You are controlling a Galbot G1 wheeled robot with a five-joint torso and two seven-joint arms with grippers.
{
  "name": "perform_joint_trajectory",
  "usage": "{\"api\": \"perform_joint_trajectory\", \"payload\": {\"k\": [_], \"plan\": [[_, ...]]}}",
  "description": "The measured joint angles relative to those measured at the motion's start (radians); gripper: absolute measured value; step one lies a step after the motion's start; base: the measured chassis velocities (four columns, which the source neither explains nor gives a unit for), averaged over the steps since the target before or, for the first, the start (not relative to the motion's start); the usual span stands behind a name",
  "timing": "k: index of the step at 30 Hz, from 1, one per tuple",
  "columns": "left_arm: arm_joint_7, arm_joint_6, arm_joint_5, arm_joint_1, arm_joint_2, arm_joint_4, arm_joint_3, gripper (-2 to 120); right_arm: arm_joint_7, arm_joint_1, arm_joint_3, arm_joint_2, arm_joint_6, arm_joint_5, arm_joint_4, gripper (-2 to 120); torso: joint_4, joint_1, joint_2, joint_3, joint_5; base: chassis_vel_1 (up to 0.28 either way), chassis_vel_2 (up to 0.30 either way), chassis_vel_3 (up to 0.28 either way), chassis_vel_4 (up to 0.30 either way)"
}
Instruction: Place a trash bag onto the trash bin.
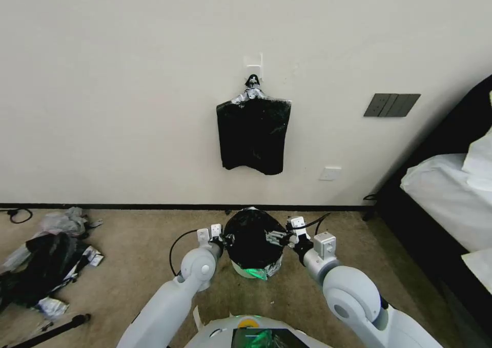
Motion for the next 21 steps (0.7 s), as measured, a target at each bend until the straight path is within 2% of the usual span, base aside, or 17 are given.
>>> {"api": "perform_joint_trajectory", "payload": {"k": [3, 6, 7, 10, 11, 14, 15, 16, 17, 19, 20, 21], "plan": [[0.006, 0.016, 0.014, 0.004, 0.007, -0.019, -0.005, 52, -0.003, -0.007, 0.010, 0.011, 0.011, -0.009, -0.005, 100, 0.0000, 0.000, 0.000, 0.000, -0.0001, 0.000, 0.000, 0.000, 0.000], [0.047, 0.042, 0.074, 0.025, 0.033, -0.067, -0.024, 66, -0.033, -0.029, 0.030, 0.042, 0.057, -0.067, -0.026, 100, 0.0000, 0.000, 0.000, 0.000, -0.0001, 0.000, 0.000, 0.000, 0.000], [0.047, 0.042, 0.074, 0.025, 0.033, -0.067, -0.024, 66, -0.033, -0.029, 0.030, 0.042, 0.057, -0.067, -0.026, 100, 0.0000, 0.000, 0.000, 0.000, -0.0001, 0.000, 0.000, 0.000, 0.000], [0.144, 0.009, 0.204, 0.071, 0.068, -0.127, -0.064, 78, -0.093, -0.076, 0.060, 0.097, 0.188, -0.201, -0.074, 100, 0.0000, 0.000, 0.000, 0.000, 0.0000, 0.000, 0.000, 0.000, 0.000], [0.144, 0.009, 0.204, 0.071, 0.068, -0.127, -0.064, 78, -0.093, -0.076, 0.060, 0.097, 0.188, -0.201, -0.074, 100, 0.0000, 0.000, 0.000, 0.000, 0.0000, 0.000, 0.000, 0.000, 0.000], [0.236, -0.121, 0.358, 0.138, 0.081, -0.161, -0.108, 91, -0.150, -0.125, 0.102, 0.173, 0.370, -0.318, -0.130, 100, -0.0003, 0.000, 0.000, 0.000, 0.0001, 0.000, 0.000, 0.000, 0.000], [0.236, -0.121, 0.358, 0.138, 0.081, -0.161, -0.108, 91, -0.150, -0.125, 0.102, 0.173, 0.370, -0.318, -0.130, 100, -0.0003, 0.000, 0.000, 0.000, 0.0001, 0.000, 0.000, 0.000, 0.000], [0.252, -0.154, 0.388, 0.153, 0.081, -0.164, -0.118, 93, -0.159, -0.132, 0.109, 0.188, 0.396, -0.336, -0.139, 100, -0.0001, 0.000, 0.000, 0.000, -0.0002, 0.000, 0.000, 0.000, 0.000], [0.297, -0.247, 0.481, 0.204, 0.076, -0.169, -0.150, 99, -0.194, -0.158, 0.137, 0.238, 0.484, -0.407, -0.174, 100, -0.0002, 0.000, 0.000, 0.000, -0.0001, 0.000, 0.000, 0.000, 0.000], [0.359, -0.416, 0.660, 0.305, 0.048, -0.169, -0.210, 100, -0.252, -0.209, 0.184, 0.331, 0.618, -0.509, -0.221, 100, 0.0002, 0.000, 0.000, 0.000, 0.0000, 0.000, 0.000, 0.000, 0.000], [0.359, -0.416, 0.660, 0.305, 0.048, -0.169, -0.210, 100, -0.252, -0.209, 0.184, 0.331, 0.618, -0.509, -0.221, 100, 0.0002, 0.000, 0.000, 0.000, 0.0000, 0.000, 0.000, 0.000, 0.000], [0.380, -0.489, 0.744, 0.345, 0.032, -0.162, -0.236, 100, -0.268, -0.230, 0.199, 0.358, 0.660, -0.537, -0.229, 100, 0.0002, 0.000, 0.000, 0.000, 0.0001, 0.000, 0.000, 0.000, 0.000]]}}
